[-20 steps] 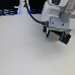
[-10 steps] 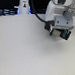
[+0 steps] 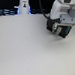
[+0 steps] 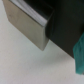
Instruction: Open the kcup holder, insert the kcup into the holder, and close the kcup holder
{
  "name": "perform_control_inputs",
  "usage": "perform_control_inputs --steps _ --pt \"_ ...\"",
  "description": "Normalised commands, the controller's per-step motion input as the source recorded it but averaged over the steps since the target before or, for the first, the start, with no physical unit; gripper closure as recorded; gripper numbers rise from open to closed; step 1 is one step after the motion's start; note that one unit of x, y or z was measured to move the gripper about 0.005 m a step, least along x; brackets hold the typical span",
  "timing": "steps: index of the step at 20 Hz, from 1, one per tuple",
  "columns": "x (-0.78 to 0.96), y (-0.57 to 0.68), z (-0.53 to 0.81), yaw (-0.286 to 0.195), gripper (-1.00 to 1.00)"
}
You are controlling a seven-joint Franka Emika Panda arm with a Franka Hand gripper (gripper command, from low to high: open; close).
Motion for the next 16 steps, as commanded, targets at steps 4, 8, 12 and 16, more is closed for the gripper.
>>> perform_control_inputs --steps 4,8,12,16 --pt "-0.64 0.45 0.0 0.097 -1.0" --pt "-0.67 0.41 0.0 0.097 -1.0" --pt "-0.67 0.4 0.01 0.091 -1.0" --pt "0.02 0.19 0.75 0.023 -1.0"
